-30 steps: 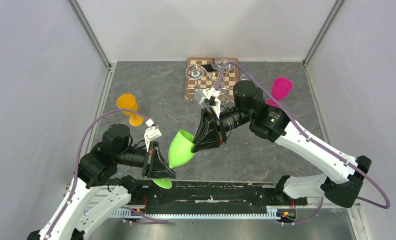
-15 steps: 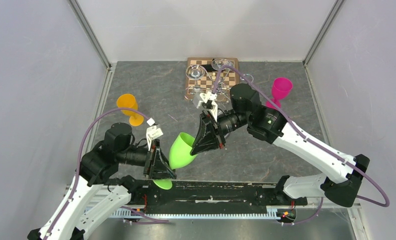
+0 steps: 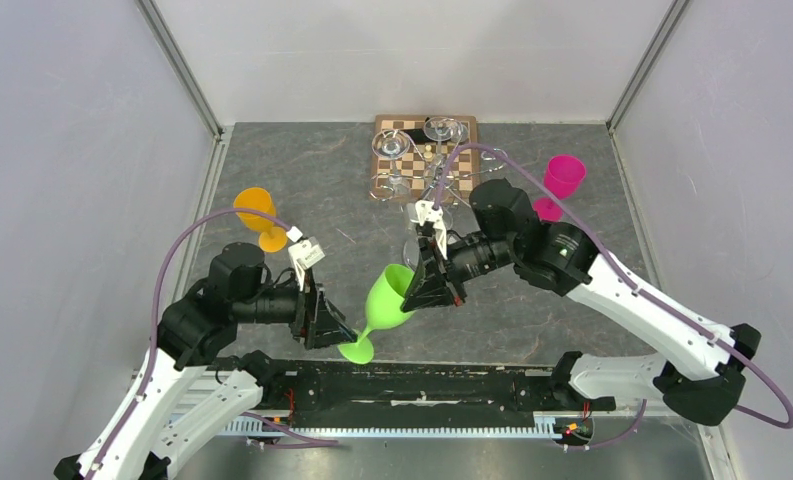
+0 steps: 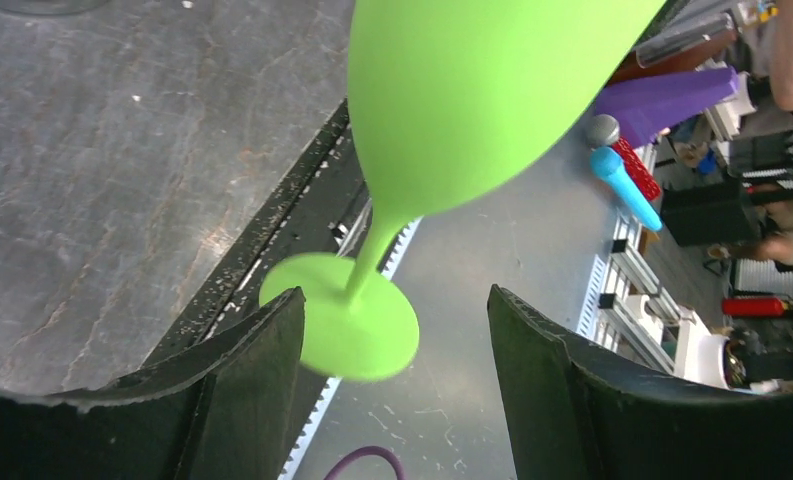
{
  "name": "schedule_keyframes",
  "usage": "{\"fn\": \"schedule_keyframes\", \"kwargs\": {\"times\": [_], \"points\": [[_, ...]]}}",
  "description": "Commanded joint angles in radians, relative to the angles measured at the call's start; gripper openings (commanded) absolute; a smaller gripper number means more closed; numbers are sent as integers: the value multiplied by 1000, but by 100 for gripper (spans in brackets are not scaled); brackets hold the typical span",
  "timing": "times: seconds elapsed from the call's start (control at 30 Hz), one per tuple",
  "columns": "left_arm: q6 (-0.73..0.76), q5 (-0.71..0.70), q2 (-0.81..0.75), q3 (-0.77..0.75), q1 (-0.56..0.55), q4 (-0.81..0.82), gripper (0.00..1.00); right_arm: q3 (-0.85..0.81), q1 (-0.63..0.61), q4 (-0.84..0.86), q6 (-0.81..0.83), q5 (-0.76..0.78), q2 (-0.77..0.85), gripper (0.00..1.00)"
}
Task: Take the wine glass off the wine glass rack
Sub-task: Place the wine glass at the center of the board.
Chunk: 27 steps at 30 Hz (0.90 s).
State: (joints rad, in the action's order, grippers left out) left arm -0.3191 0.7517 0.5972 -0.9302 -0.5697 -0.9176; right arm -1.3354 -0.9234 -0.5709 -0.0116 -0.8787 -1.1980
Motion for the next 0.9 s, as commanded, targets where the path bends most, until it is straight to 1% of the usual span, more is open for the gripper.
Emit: {"fn": "schedule_keyframes", "kwargs": {"times": [0.0, 0.17, 0.3, 0.43, 0.57, 0.63, 0.73, 0.87], "points": [[-4, -116, 8, -30, 1, 48, 74, 3, -2, -151, 92, 188, 79, 0], [-22, -164, 17, -7, 1, 86, 73, 16, 3, -268, 61, 418, 136, 0], [-31, -207, 7, 19, -1, 112, 73, 30, 7, -348, 13, 547, 179, 0], [-53, -234, -18, 63, 0, 162, 73, 21, 14, -420, -81, 721, 211, 0], [-74, -244, -32, 107, 0, 219, 73, 13, 38, -474, -151, 891, 210, 0], [-83, -241, -38, 126, 0, 247, 73, 29, 70, -481, -172, 964, 206, 0], [-74, -246, -37, 144, 1, 261, 73, 60, 153, -479, -178, 1038, 198, 0], [-72, -235, -32, 160, 1, 274, 73, 87, 303, -451, -140, 1055, 178, 0]]}}
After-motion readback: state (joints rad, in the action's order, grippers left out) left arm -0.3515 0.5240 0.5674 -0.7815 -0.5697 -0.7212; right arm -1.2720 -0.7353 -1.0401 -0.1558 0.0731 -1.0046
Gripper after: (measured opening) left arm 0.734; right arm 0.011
